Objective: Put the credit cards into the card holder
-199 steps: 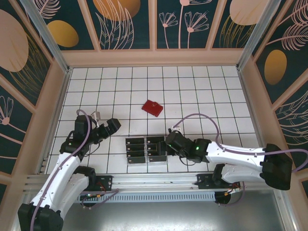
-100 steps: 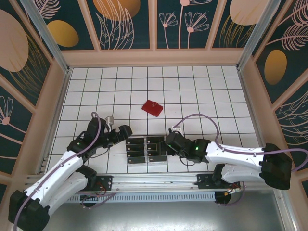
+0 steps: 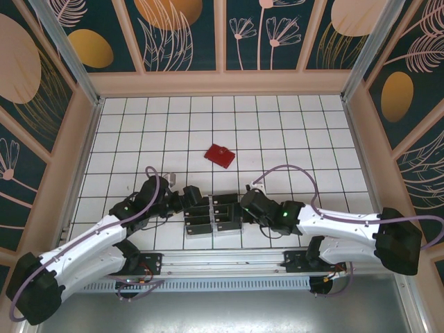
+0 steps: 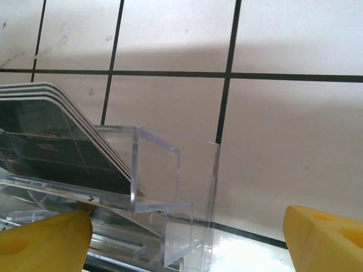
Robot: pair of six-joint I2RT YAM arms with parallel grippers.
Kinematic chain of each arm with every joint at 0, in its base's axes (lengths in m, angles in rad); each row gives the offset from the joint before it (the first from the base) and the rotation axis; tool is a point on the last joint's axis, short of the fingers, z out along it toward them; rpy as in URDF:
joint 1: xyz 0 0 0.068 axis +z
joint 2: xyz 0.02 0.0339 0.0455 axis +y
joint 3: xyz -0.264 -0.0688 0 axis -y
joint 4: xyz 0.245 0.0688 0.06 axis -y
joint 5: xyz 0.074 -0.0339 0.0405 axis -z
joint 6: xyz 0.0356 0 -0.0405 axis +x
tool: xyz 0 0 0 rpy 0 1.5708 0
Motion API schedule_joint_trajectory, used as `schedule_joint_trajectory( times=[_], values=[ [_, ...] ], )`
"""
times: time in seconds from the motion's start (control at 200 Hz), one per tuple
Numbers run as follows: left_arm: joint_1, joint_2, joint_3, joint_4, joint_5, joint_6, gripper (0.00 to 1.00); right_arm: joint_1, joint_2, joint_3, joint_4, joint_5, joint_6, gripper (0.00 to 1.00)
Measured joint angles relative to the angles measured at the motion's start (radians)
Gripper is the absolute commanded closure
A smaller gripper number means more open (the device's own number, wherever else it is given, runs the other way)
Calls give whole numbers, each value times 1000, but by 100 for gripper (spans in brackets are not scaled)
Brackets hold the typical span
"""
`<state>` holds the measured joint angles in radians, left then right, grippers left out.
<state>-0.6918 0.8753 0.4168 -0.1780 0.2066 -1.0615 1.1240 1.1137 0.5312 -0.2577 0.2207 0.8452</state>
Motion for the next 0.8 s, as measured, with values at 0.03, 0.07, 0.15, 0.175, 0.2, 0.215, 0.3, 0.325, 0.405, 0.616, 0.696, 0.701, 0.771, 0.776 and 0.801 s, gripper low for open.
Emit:
schedule_joint_trajectory(
  times=[0.03, 0.07, 0.15, 0.175, 0.2, 0.215, 0.3, 0.325, 0.405, 0.616, 0.696, 0.701, 0.771, 0.776, 0.801],
  values=[
    [-7, 12, 0, 12, -6, -3, 1, -7, -6, -5, 1, 0, 0, 13],
    [-14, 25, 0, 26, -10, -8, 1, -16, -14, -12, 3, 0, 0, 13],
    [-26, 52, 0, 57, -14, -15, 1, -36, -32, -26, 7, 1, 0, 13],
    [-29, 61, 0, 68, -16, -18, 1, -43, -37, -29, 8, 1, 0, 13],
    [-32, 69, 0, 78, -18, -20, 1, -50, -42, -33, 8, 3, 0, 13],
    [-33, 74, 0, 84, -18, -21, 1, -55, -46, -36, 9, 3, 0, 13],
    [-41, 102, 0, 115, -23, -27, 1, -87, -66, -53, 9, 10, -1, 13],
    [-43, 110, 0, 123, -25, -29, 1, -100, -72, -58, 10, 11, -1, 13],
    [-50, 138, 2, 153, -27, -32, 1, -139, -95, -72, 12, 14, -3, 13],
    [-61, 228, 51, 196, -32, -32, 1, -262, -146, -103, 14, 11, -40, 13],
    [-64, 261, 69, 213, -33, -32, 1, -292, -150, -108, 16, 8, -57, 13],
    [-64, 262, 69, 214, -33, -32, 1, -293, -150, -108, 16, 8, -58, 13],
    [-69, 294, 86, 233, -35, -32, 1, -309, -156, -115, 22, 3, -66, 13],
    [-70, 298, 88, 235, -35, -32, 1, -309, -156, -115, 23, 3, -67, 13],
    [-74, 309, 95, 241, -36, -32, 1, -313, -158, -117, 24, 0, -71, 13]
  ],
)
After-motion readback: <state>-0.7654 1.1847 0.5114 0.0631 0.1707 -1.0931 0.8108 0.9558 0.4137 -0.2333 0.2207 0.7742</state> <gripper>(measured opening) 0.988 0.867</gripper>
